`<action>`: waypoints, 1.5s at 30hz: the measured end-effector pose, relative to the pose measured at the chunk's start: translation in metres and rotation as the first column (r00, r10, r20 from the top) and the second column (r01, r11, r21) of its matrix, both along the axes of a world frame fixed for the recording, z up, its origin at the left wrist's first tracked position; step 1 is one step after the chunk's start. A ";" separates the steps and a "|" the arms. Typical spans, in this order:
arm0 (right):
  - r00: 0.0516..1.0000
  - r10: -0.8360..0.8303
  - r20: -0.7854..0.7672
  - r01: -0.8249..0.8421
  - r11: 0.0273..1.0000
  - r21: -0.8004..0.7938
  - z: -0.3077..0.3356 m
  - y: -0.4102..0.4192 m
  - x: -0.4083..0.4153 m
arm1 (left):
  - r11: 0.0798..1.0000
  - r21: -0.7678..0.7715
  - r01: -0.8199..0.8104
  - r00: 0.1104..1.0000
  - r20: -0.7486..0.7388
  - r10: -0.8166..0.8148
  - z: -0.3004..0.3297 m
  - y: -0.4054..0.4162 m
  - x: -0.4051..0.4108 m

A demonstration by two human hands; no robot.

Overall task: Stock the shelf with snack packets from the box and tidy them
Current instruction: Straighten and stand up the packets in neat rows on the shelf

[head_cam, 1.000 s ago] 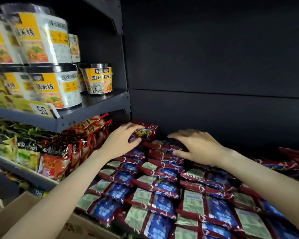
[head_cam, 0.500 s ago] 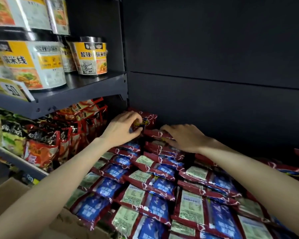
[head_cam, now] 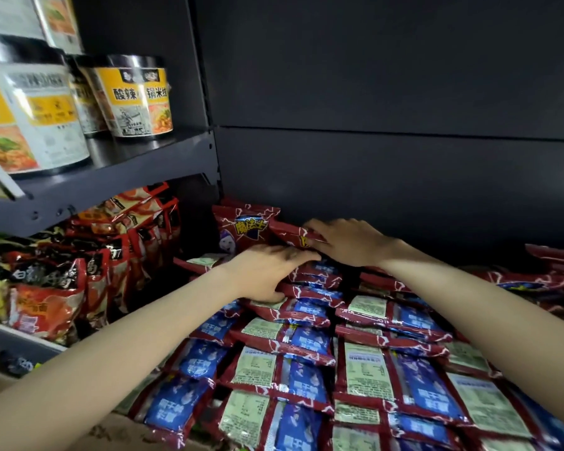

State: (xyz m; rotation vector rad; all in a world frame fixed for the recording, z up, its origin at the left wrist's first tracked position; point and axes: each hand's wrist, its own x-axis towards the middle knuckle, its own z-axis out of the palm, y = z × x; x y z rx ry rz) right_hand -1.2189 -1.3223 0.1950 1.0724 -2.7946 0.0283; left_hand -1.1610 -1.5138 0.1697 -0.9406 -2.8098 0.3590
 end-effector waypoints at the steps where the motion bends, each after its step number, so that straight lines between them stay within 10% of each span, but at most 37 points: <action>1: 1.000 -0.008 0.015 0.008 1.000 0.003 0.000 -0.001 0.000 | 1.000 -0.010 0.001 1.000 0.022 -0.001 -0.001 0.003 -0.002; 15: 0.938 0.054 0.341 -0.020 0.994 -0.103 0.000 -0.003 0.030 | 0.982 -0.049 0.183 0.983 -0.016 -0.184 0.005 -0.011 0.018; 29: 0.973 -0.182 -0.142 0.156 0.972 -0.176 0.008 -0.019 -0.032 | 0.855 0.518 -0.008 0.988 -0.130 0.088 0.028 -0.085 -0.024; 45: 0.960 -0.090 -0.264 0.111 0.991 0.068 -0.013 -0.038 -0.040 | 0.935 0.295 -0.200 0.980 0.081 0.184 0.007 -0.083 -0.066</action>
